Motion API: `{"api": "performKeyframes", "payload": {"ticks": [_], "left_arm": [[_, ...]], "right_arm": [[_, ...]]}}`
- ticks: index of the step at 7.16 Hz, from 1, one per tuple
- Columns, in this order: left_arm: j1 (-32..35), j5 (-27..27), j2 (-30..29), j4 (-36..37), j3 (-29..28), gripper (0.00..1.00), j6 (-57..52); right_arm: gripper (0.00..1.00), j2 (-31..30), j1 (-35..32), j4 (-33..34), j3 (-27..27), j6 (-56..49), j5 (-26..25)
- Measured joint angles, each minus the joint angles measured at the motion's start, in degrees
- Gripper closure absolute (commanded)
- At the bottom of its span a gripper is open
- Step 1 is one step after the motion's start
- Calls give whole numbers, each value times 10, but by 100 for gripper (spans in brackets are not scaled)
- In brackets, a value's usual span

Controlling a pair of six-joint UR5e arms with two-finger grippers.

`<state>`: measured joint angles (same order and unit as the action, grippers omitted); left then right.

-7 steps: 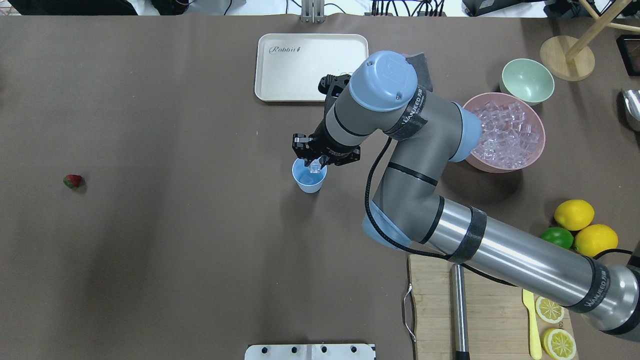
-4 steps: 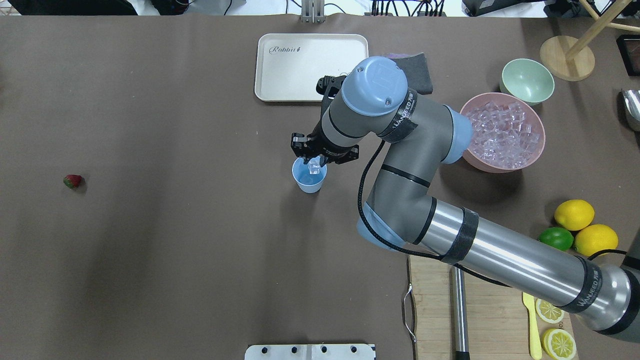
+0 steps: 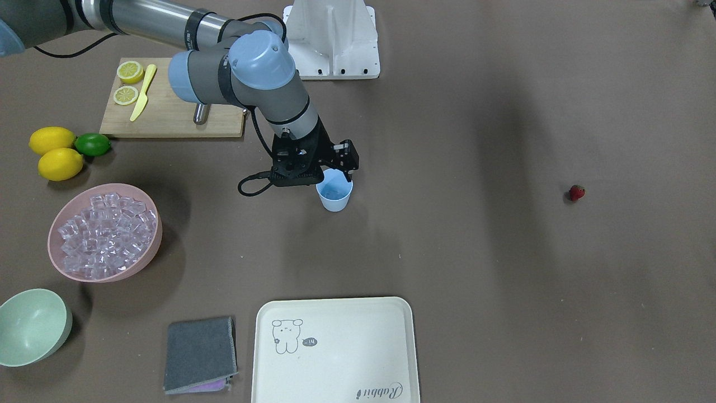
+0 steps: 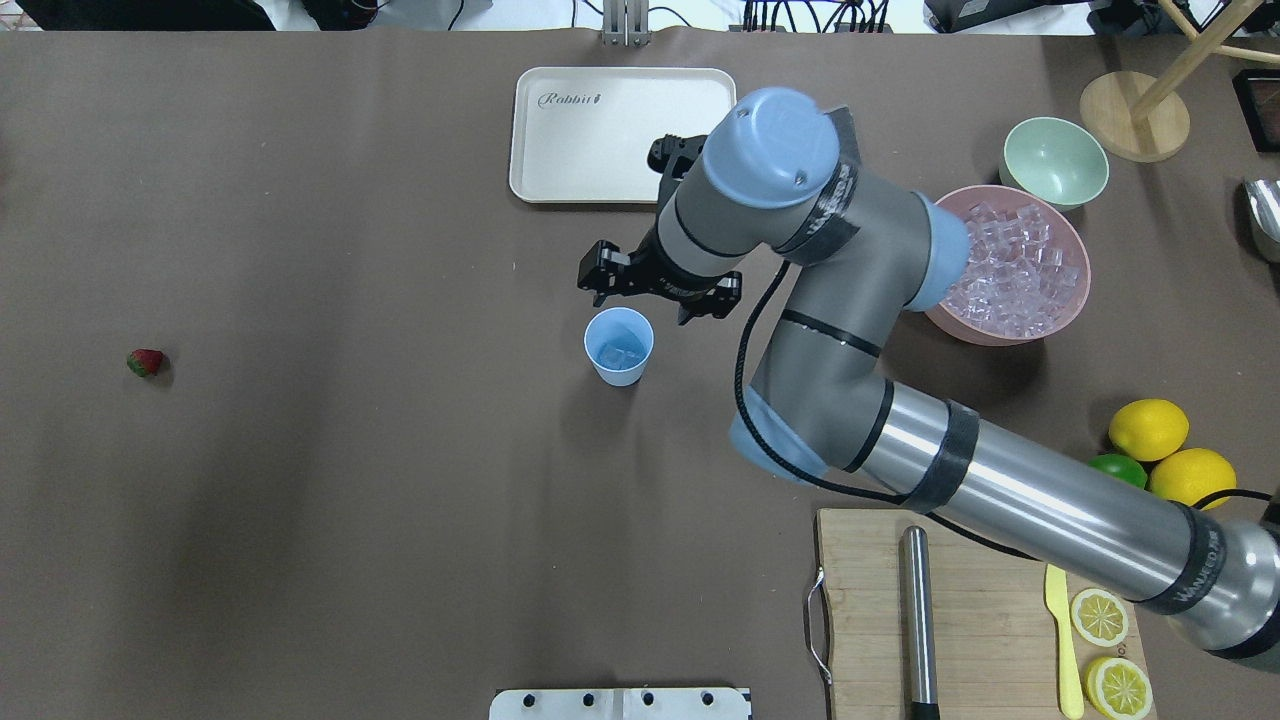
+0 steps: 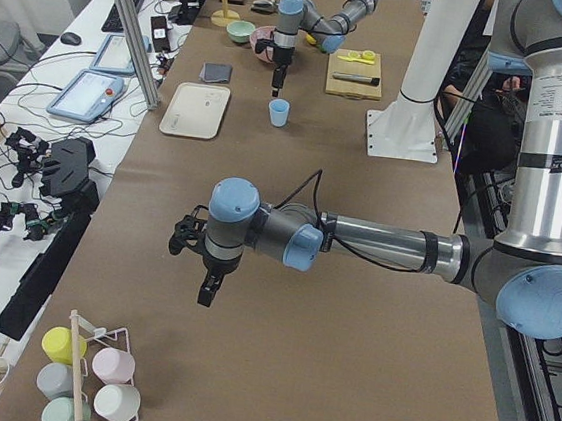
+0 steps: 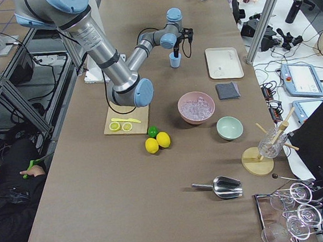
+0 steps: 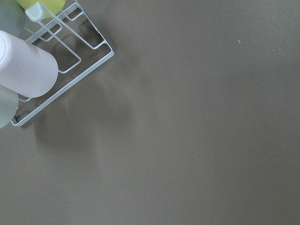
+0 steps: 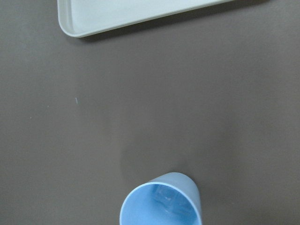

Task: Put ice and strawberries in cup
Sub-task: 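Move the right gripper back over the pink ice bowl, then lower the right gripper into the bowl and grasp a third ice cube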

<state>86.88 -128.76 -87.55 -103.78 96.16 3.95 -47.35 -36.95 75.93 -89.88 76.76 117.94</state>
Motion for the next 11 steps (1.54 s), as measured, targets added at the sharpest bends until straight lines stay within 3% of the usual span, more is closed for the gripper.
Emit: {"api": "performKeyframes", "payload": {"ticks": [2,4,8,11], "left_arm": [[0,0,0,0,0,2,1],[0,-1,1,0,2,2,1],[0,-2,-3,0,12,2,0],[0,-1,-36,0,9,2,2]], "right_arm": [[1,-57,-58,94,-75,-77,48],[1,-122,-111,194,-133,-212,52],[1,-244,-193,219,-174,-386,57],[2,-249,-211,216,-152,-349,53]]}}
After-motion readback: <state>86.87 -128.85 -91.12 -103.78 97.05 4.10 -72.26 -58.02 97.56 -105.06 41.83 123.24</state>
